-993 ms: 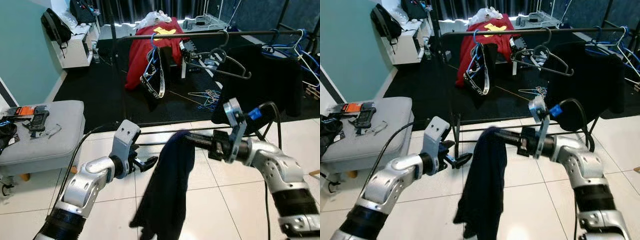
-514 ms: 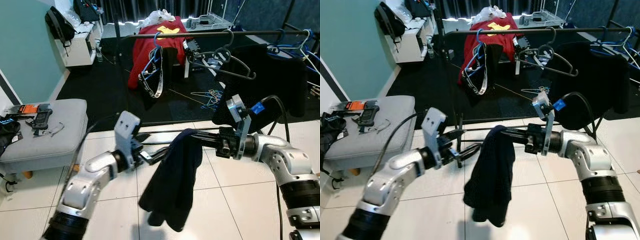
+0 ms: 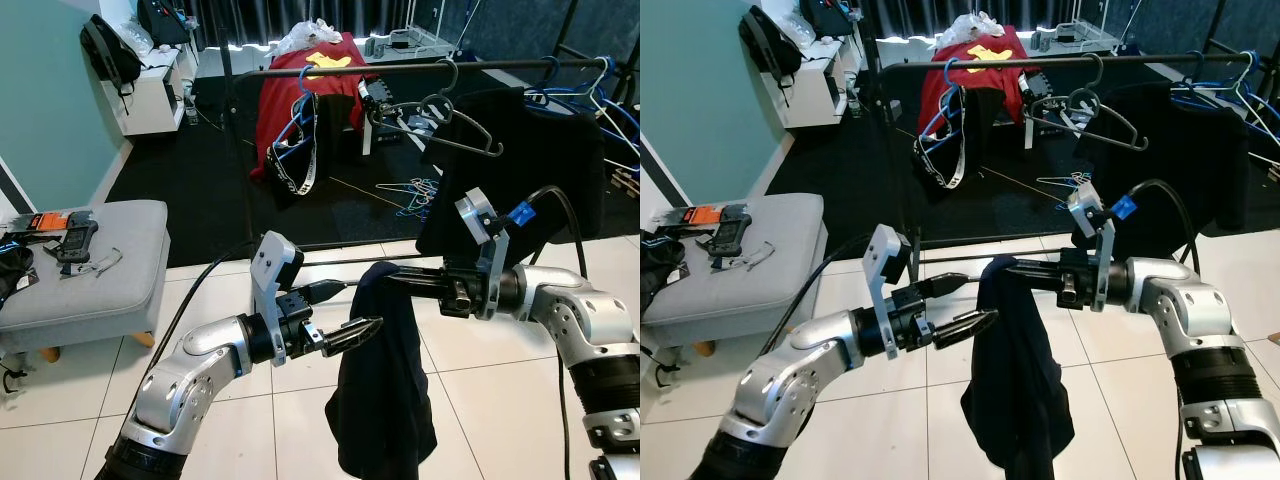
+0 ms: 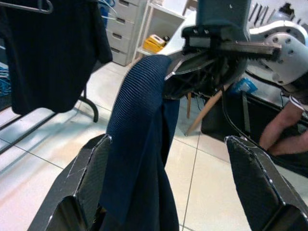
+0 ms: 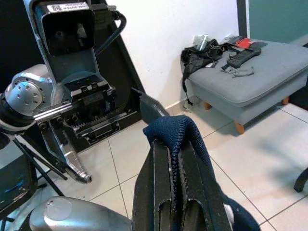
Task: Hang hanger
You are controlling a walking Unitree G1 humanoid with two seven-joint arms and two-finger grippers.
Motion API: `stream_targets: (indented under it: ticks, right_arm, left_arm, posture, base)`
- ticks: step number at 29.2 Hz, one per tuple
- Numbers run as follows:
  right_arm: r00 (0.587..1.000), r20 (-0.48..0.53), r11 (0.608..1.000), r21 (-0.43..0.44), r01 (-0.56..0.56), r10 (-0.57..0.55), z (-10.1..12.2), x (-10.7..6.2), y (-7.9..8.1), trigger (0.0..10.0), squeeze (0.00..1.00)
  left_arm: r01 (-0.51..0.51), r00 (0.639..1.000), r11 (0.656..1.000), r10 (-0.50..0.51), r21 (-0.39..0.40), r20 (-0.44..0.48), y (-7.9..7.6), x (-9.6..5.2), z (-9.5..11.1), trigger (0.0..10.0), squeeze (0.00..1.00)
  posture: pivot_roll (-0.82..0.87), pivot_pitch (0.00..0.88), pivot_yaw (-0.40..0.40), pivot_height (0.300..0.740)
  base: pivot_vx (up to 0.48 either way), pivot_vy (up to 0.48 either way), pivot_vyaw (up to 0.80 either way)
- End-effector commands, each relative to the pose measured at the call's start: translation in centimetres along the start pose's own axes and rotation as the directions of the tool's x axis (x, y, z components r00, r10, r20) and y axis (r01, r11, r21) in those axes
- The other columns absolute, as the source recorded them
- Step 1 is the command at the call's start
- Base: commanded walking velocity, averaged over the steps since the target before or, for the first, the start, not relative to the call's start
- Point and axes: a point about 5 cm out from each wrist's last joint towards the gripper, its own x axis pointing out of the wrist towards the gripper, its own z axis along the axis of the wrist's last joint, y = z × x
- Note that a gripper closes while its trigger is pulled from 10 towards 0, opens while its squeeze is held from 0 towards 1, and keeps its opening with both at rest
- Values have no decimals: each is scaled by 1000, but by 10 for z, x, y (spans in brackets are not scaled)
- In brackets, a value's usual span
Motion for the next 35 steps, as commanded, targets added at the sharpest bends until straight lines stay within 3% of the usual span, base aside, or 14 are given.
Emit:
stream_targets:
  ticks: [1, 2, 3, 4, 7, 8, 13, 14, 17, 18, 25, 33, 34, 35]
  right_arm:
    - [999, 18, 998, -42, -45, 46, 13, 3, 5, 0, 0]
    - [999, 17, 998, -42, -51, 52, 14, 4, 5, 0, 0]
    - [998, 18, 997, -43, -59, 60, 15, 5, 6, 0, 0]
    - [998, 20, 997, -44, -65, 66, 16, 6, 7, 0, 0]
    - [997, 21, 997, -45, -69, 70, 16, 6, 7, 0, 0]
    - [997, 25, 996, -47, -74, 75, 17, 7, 8, 0, 0]
    - [995, 31, 995, -45, -91, 93, 16, 11, 11, 0, 0]
    - [995, 31, 995, -44, -94, 95, 16, 12, 11, 0, 0]
    - [995, 31, 995, -43, -95, 96, 15, 12, 12, 0, 0]
    - [995, 31, 995, -42, -95, 96, 15, 12, 12, 0, 0]
    - [996, 32, 996, -40, -85, 87, 14, 11, 11, 0, 0]
    - [998, 34, 997, -57, -59, 61, 15, 12, 8, 0, 0]
    - [998, 34, 998, -48, -49, 51, 14, 12, 7, 10000, 349]
    - [999, 32, 998, -41, -42, 44, 13, 12, 7, 10000, 349]
  left_arm:
    - [-16, 999, 1000, 17, 20, -46, 0, -2, -9, 10000, 1000]
    - [-32, 998, 999, 34, 32, -46, 2, -1, -10, 10000, 1000]
    - [-66, 997, 997, 67, 36, -30, 6, 1, -10, 10000, 282]
    - [-100, 995, 994, 100, 36, -14, 10, 2, -9, 10000, 200]
    - [-118, 993, 992, 118, 34, -6, 12, 3, -9, 10000, 200]
    - [-136, 991, 990, 137, 30, -11, 14, 4, -9, 10000, 0]
    - [-185, 983, 982, 185, 31, 1, 18, 13, -7, 10000, 0]
    - [-192, 981, 981, 192, 30, 14, 19, 15, -5, 9294, 0]
    - [-195, 981, 980, 194, 31, 25, 19, 16, -4, 9294, 0]
    - [-186, 982, 982, 185, 16, 43, 18, 17, -2, 0, 0]
    - [-114, 989, 992, 118, -47, 90, 11, 16, 3, 0, 0]
    - [-130, 989, 991, 132, -23, 71, 12, 15, -1, 0, 0]
    - [-145, 987, 989, 145, -14, 75, 15, 14, 1, 0, 0]
    - [-155, 985, 988, 155, -8, 79, 16, 13, 2, 0, 0]
  posture:
    - [-49, 61, 36, 740]
    - [-49, 61, 36, 740]
    - [-48, 63, 36, 740]
    - [-48, 63, 36, 740]
    - [-48, 63, 36, 740]
    - [-49, 63, 39, 740]
    - [-51, 62, 39, 740]
    - [-51, 64, 40, 740]
    - [-51, 64, 40, 740]
    - [-49, 65, 42, 740]
    - [-48, 65, 41, 740]
    - [-48, 60, 41, 740]
    - [-47, 56, 43, 740]
    - [-47, 56, 43, 740]
  base:
    - [0, 0, 0]
    - [0, 0, 0]
    - [0, 0, 0]
    - [0, 0, 0]
    - [0, 0, 0]
    - [0, 0, 0]
    - [0, 0, 0]
    - [0, 0, 0]
    - [0, 0, 0]
    - [0, 0, 0]
    - [0, 0, 0]
    - [0, 0, 0]
    - [0, 0, 0]
    - [0, 0, 0]
